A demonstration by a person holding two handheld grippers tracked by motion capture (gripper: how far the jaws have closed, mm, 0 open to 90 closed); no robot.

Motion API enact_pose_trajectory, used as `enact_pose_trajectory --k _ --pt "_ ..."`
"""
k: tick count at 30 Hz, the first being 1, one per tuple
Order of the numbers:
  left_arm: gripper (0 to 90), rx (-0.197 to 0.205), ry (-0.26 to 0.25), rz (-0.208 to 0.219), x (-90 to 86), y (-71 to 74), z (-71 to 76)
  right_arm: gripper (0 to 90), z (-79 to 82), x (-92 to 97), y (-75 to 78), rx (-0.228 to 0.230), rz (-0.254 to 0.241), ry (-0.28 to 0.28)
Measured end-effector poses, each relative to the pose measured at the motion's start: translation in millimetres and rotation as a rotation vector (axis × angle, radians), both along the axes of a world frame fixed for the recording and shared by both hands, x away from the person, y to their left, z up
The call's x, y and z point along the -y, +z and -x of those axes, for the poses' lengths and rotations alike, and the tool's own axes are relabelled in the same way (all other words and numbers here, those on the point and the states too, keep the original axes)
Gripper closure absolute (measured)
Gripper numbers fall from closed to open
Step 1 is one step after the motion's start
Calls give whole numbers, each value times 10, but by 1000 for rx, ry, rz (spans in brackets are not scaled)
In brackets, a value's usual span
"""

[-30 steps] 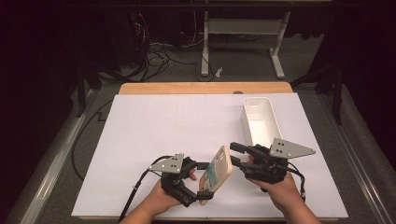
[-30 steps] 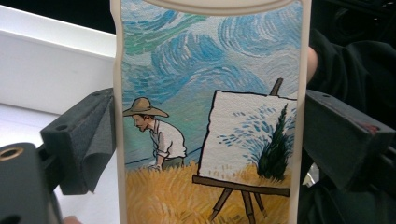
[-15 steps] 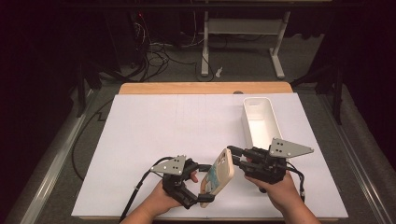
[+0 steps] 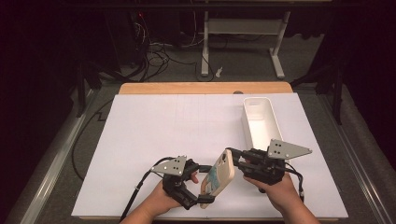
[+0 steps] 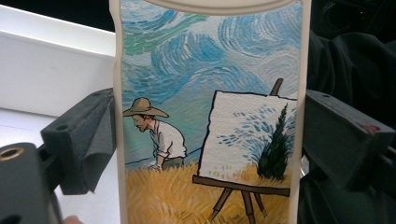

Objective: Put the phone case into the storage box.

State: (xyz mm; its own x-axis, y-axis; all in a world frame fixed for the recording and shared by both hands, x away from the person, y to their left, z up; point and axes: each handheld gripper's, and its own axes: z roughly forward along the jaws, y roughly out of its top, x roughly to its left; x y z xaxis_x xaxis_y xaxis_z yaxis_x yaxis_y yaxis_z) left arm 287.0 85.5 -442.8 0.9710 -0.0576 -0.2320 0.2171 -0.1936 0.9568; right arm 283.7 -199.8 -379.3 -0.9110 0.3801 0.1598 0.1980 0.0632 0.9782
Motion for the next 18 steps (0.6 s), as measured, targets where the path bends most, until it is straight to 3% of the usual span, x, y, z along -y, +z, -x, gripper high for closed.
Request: enact_pose_trajectory --k 18 --pt "111 3 -5 7 -7 4 1 809 14 7 9 15 4 9"
